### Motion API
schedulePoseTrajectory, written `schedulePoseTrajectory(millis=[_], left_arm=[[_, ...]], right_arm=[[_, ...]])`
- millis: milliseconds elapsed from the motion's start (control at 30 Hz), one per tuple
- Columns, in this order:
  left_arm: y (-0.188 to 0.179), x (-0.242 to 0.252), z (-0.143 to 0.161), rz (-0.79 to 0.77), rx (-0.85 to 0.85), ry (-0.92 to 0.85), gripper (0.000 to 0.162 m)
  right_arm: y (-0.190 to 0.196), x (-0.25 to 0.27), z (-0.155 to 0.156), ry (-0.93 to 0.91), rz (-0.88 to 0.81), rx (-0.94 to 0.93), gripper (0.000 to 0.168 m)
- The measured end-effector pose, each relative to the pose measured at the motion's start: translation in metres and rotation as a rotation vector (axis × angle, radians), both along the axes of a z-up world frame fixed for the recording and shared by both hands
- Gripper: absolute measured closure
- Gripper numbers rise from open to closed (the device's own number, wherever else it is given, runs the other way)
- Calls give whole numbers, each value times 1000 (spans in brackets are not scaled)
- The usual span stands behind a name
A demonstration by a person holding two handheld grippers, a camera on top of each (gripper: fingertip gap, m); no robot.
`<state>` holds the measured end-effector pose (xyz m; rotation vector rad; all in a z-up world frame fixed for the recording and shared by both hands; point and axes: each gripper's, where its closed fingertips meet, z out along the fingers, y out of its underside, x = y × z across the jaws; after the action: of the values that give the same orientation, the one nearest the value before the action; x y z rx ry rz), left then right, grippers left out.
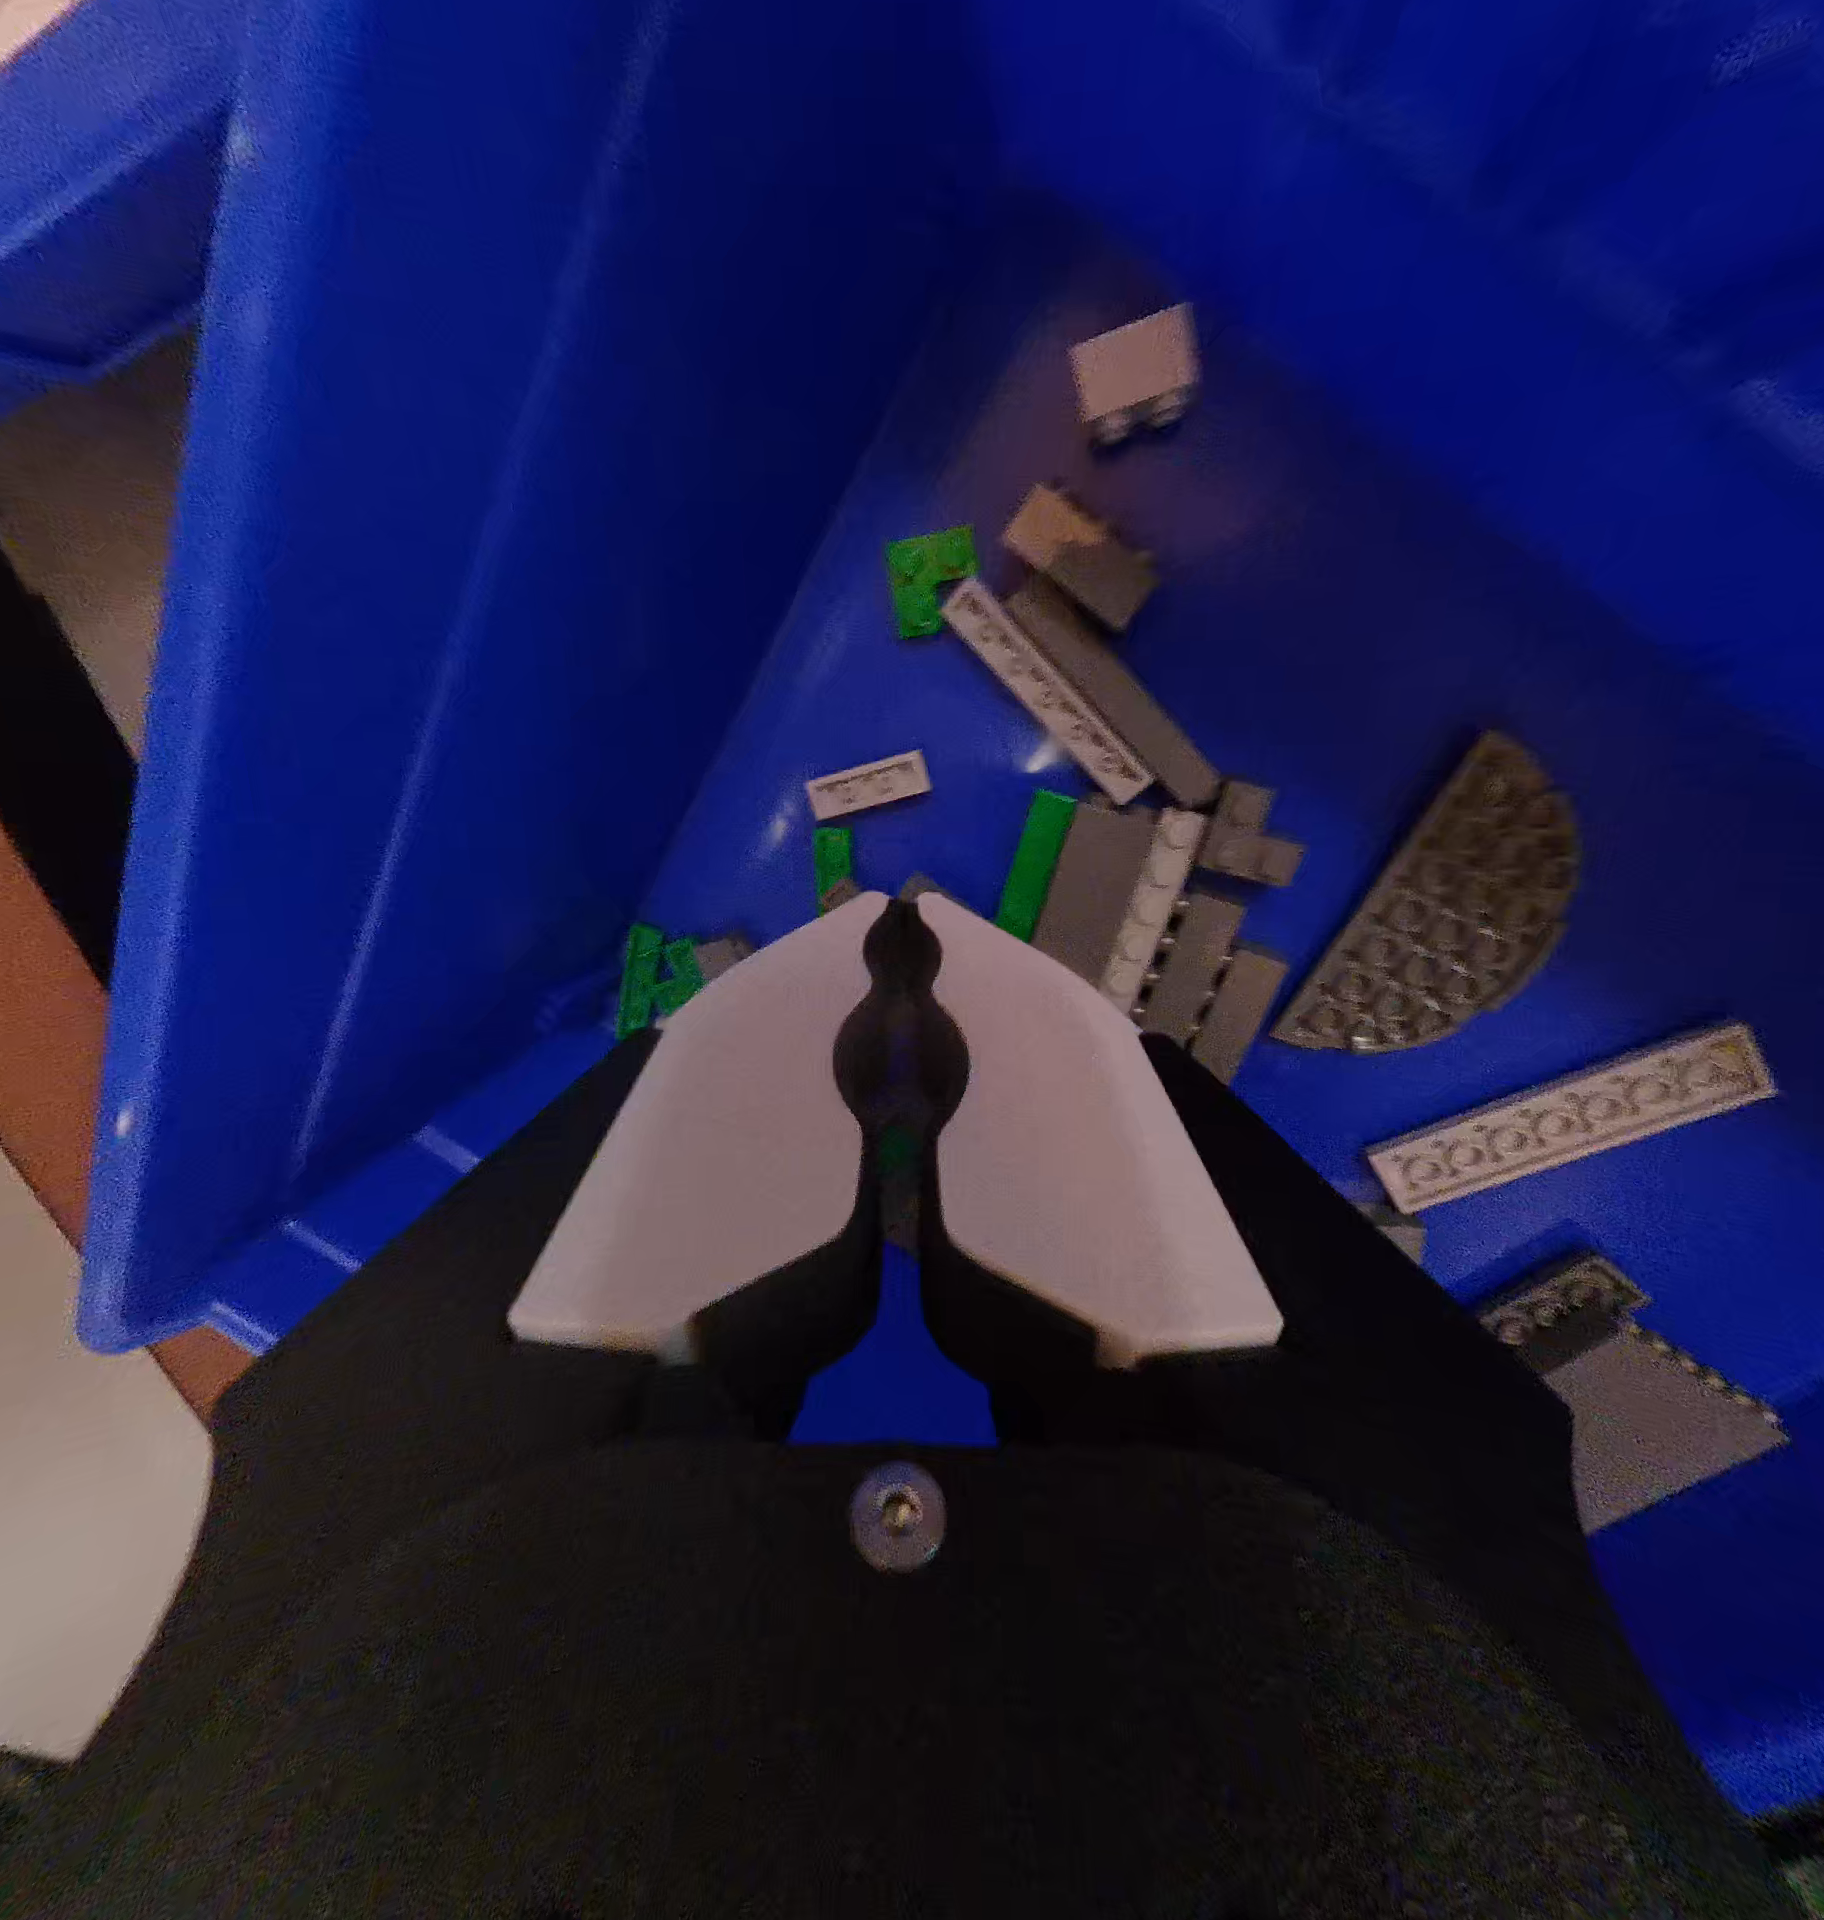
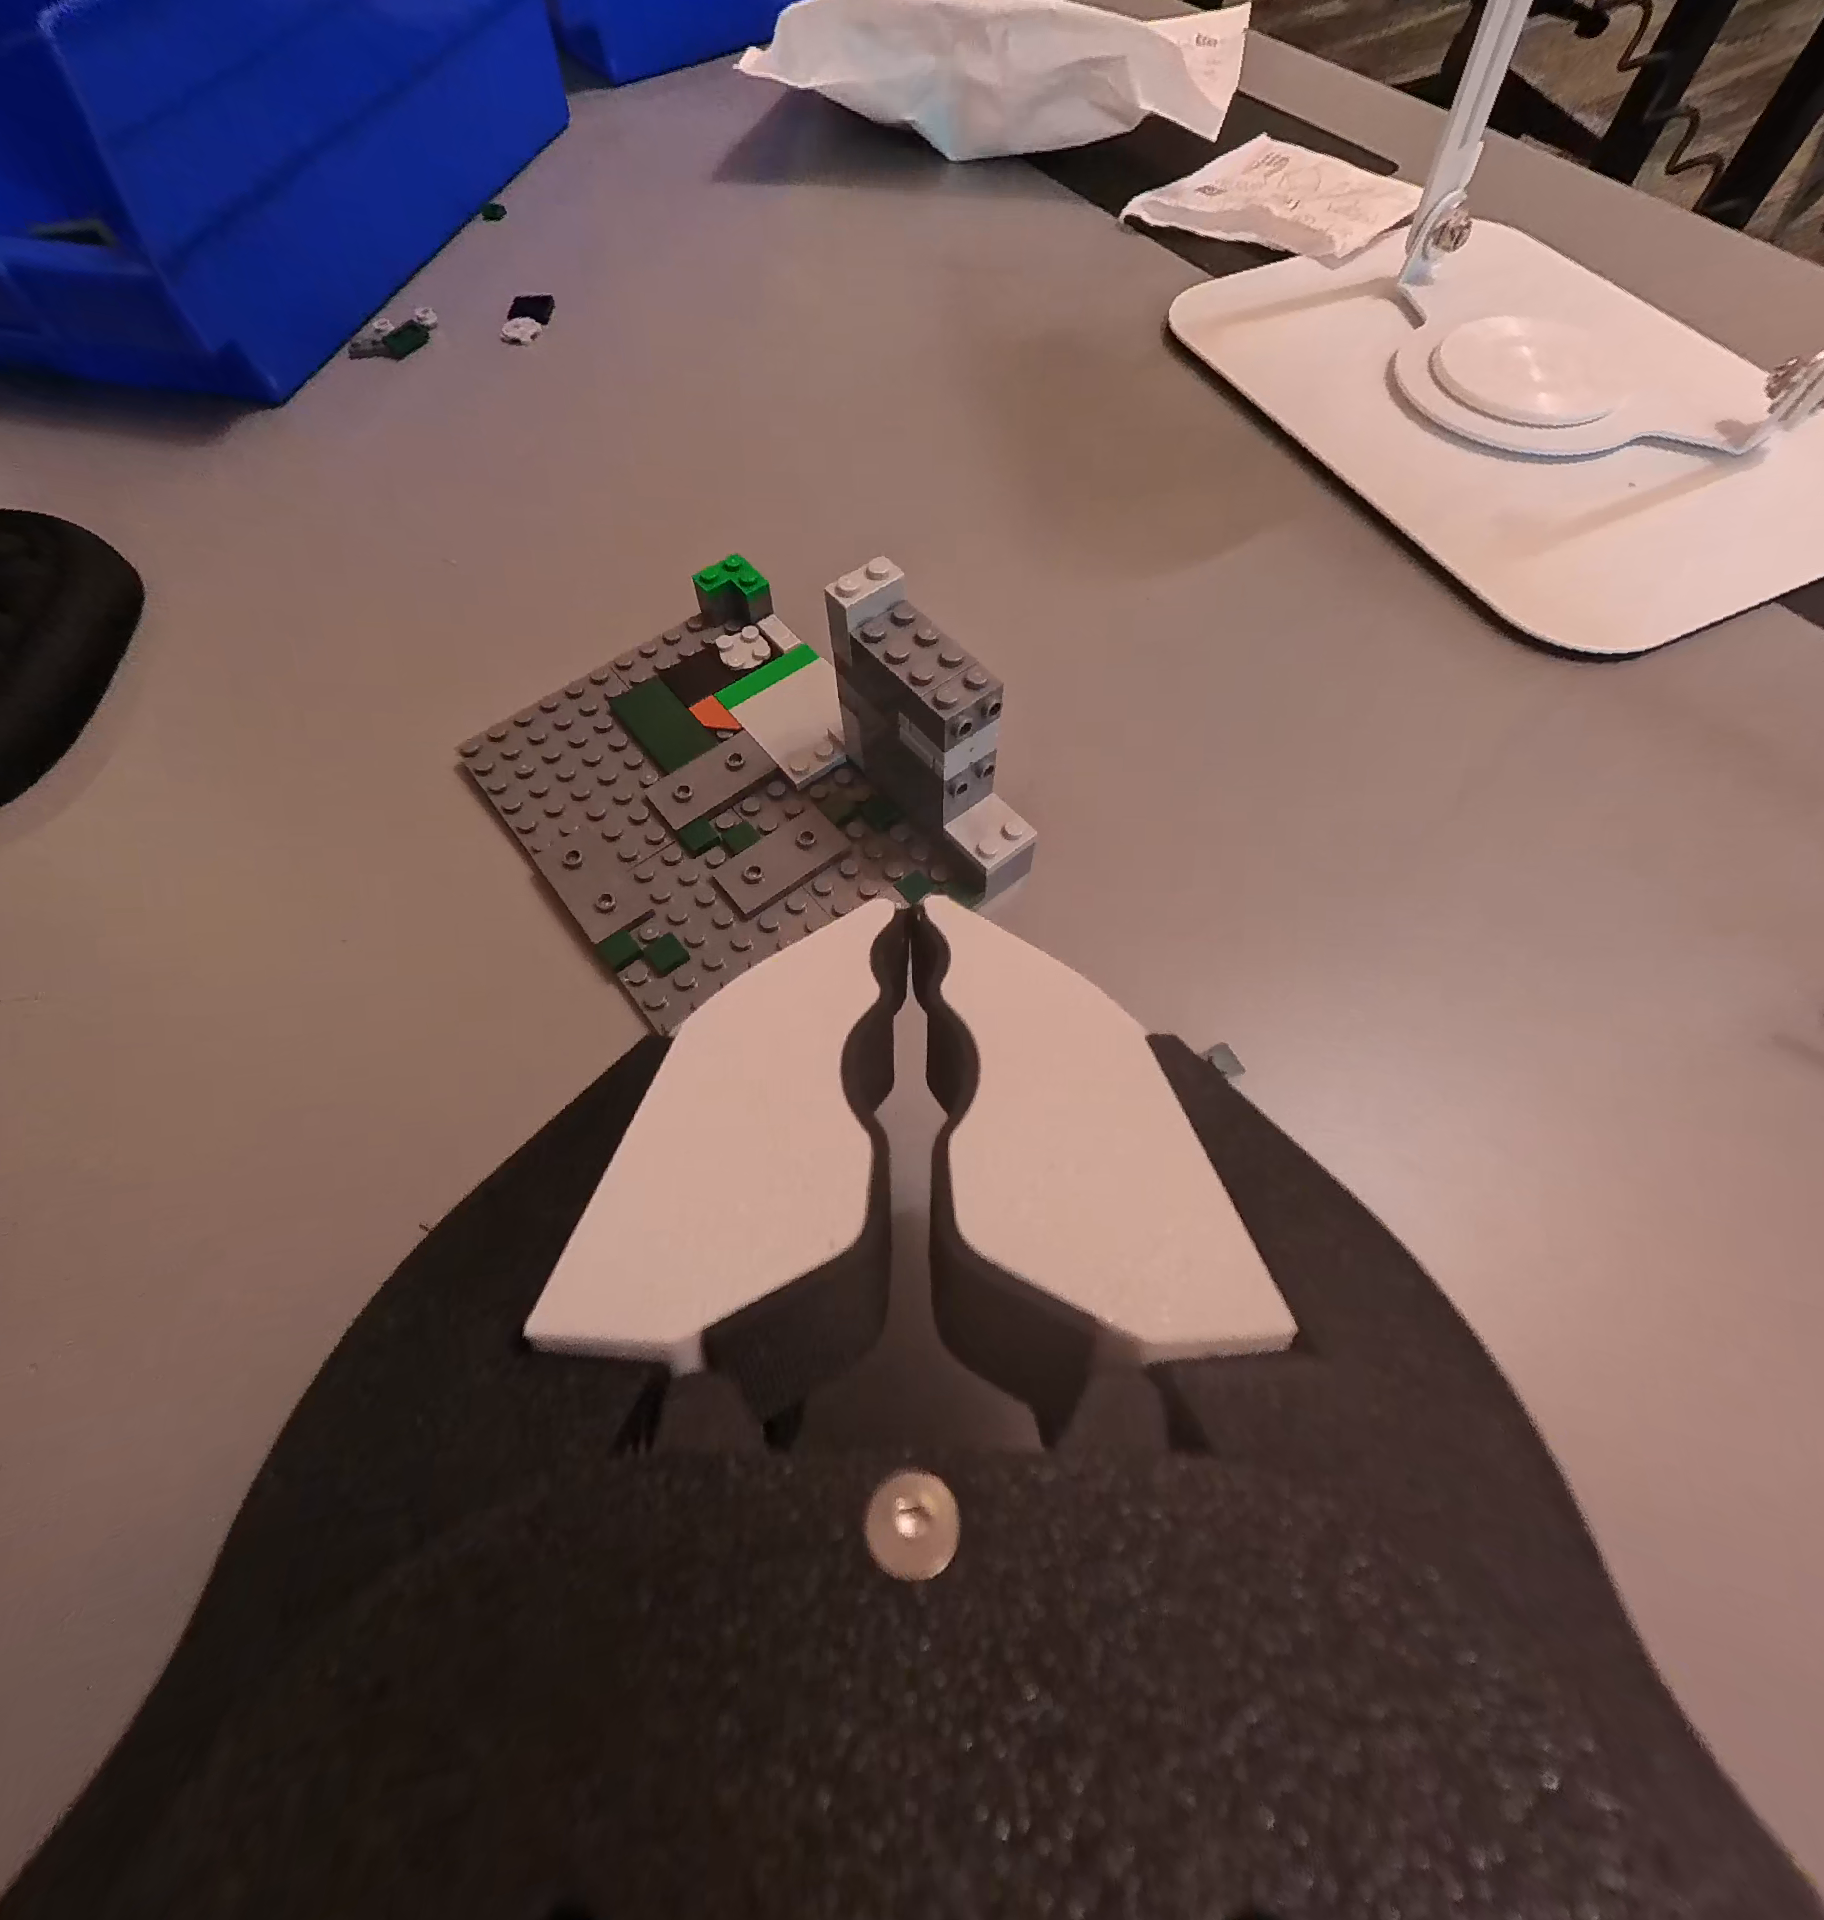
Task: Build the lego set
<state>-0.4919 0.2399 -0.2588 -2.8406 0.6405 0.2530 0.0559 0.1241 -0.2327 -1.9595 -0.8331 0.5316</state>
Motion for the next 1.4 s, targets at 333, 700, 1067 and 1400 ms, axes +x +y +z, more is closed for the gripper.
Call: schedulePoseTrajectory(millis=[333,700,1067,1400], left_arm=[[-12,-15,-7,113,-127,-79,135],[-14,8,-16,117,-188,-192,142],[-1,64,12,-21,-95,-299,143],[-1,80,26,-74,-56,-352,132]], right_arm=[[-2,-3,-4,-10,17,-12,168],[-6,-7,-8,-23,42,-24,168],[-8,-6,-6,-21,47,-19,168],[-10,-5,-9,-39,61,-18,168]])
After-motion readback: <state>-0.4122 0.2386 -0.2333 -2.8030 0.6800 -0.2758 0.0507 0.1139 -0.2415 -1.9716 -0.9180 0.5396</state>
